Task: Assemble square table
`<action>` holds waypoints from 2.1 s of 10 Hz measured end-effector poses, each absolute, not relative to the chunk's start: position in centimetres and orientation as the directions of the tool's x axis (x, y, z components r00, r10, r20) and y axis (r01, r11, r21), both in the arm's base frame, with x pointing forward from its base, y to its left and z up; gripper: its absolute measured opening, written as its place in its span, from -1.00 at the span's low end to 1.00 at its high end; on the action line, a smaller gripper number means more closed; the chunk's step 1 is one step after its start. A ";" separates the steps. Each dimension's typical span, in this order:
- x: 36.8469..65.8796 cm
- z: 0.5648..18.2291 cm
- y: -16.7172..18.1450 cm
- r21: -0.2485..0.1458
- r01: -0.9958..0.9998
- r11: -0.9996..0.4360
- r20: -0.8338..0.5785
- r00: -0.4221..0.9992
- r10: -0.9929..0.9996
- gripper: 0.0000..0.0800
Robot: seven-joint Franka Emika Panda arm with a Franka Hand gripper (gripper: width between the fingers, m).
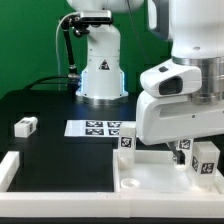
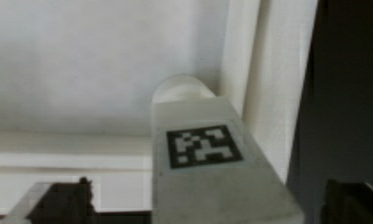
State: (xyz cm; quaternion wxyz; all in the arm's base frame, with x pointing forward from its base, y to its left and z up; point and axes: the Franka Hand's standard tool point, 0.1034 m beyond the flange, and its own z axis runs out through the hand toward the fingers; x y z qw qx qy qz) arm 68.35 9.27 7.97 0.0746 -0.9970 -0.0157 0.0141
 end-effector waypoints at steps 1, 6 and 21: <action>68.3 8.0 9.3 -0.151 0.018 -0.988 -0.027 0.999 0.022 0.33; 68.5 7.9 9.6 -0.148 -0.232 -0.961 -0.036 0.973 -0.230 -0.27; 67.2 7.4 10.7 -0.210 -0.385 -0.899 0.012 0.918 -0.396 0.62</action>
Offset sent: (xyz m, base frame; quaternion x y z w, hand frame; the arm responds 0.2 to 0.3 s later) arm 0.0000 0.0000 0.0000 0.0000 0.0000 0.0650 0.9979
